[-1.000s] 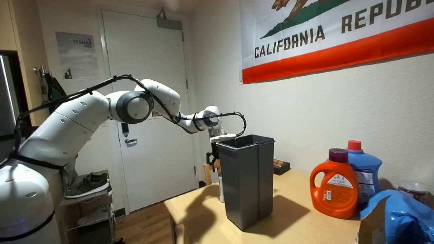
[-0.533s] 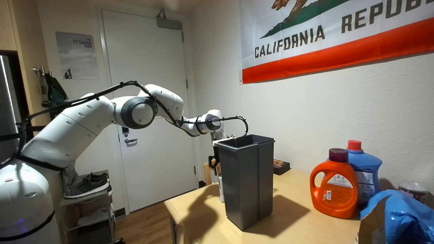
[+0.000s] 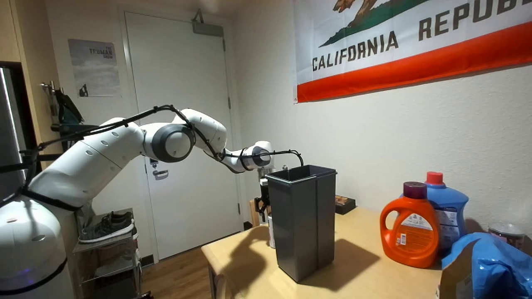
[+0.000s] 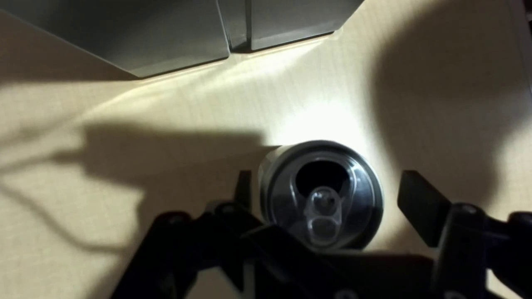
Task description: Put the white can in the grey bin
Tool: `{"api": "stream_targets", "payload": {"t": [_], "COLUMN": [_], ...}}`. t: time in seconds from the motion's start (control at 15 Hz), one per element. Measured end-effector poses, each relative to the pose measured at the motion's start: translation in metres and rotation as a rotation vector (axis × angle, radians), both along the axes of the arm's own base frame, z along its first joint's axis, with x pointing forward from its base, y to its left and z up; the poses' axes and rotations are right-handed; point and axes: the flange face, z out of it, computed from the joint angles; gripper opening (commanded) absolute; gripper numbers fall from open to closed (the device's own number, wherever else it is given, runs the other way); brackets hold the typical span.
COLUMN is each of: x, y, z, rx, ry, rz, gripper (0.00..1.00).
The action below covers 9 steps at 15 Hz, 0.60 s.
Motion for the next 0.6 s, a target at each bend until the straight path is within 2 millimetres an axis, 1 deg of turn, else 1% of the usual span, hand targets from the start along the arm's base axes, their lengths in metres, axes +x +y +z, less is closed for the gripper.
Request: {"api": "stream_targets", "payload": {"t": [0.07,0.2,0.6], "x": [0.000,0.001,0.005], "y": [0.000,-0.001,0.000], "z": [-0.001,0.001,0.010], "rx": [0.000,0.000,0.002], "ry": [0.001,-0.003,-0.022], "rz": [0.000,-0.001,-0.001], "gripper": [0.49,0.37,0.37]}}
